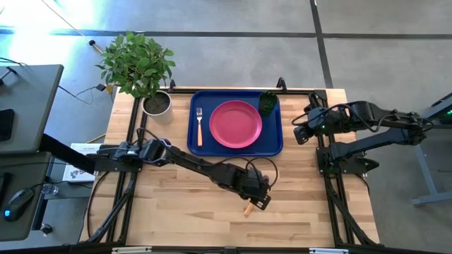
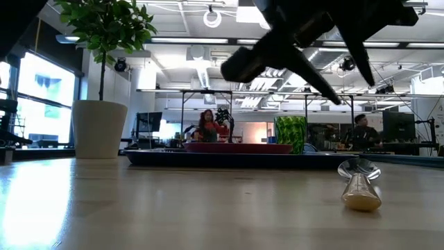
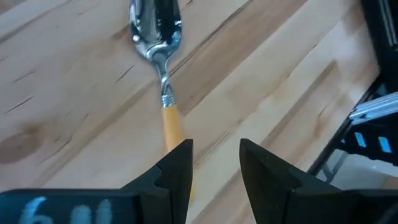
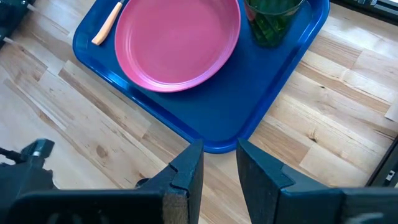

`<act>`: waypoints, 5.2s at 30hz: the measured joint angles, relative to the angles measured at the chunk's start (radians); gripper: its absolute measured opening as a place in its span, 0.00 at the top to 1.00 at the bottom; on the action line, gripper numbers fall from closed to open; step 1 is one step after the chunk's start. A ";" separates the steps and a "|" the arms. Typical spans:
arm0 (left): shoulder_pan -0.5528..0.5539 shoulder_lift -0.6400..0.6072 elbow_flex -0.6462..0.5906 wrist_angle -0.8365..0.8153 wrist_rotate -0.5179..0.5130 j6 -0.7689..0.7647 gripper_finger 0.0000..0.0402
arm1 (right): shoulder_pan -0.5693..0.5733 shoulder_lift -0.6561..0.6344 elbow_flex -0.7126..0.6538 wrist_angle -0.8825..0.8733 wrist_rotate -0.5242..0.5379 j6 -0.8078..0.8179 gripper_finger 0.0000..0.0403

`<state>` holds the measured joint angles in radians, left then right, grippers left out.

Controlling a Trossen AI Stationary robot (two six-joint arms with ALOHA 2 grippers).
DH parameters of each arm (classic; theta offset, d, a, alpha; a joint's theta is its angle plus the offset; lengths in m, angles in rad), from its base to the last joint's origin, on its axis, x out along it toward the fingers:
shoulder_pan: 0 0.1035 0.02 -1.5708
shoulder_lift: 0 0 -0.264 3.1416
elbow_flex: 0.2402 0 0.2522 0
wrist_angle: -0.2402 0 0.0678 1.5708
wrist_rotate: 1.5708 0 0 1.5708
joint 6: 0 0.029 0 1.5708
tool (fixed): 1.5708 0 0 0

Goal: Pick and place plate/cup/fork/spoon on tray
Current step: Put the yellow spoon on the blue serving tray

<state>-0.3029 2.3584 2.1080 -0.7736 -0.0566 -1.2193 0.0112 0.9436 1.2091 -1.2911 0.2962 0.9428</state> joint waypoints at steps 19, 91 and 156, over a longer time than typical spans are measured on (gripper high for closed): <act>0.007 0.026 -0.002 0.025 -0.087 0.019 0.70 | 0.000 0.000 0.000 -0.006 0.028 0.029 0.78; 0.028 -0.096 -0.001 -0.359 -0.087 0.203 0.75 | 0.469 0.138 0.000 -0.037 -0.104 0.452 0.78; -0.182 -0.188 -0.002 -0.794 -0.118 0.379 0.75 | 0.417 0.974 -0.001 0.548 -0.294 0.523 0.78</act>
<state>-0.4847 2.1708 2.1063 -1.5677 -0.1750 -0.8403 0.4277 1.9179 1.2083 -0.7432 0.0022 1.4656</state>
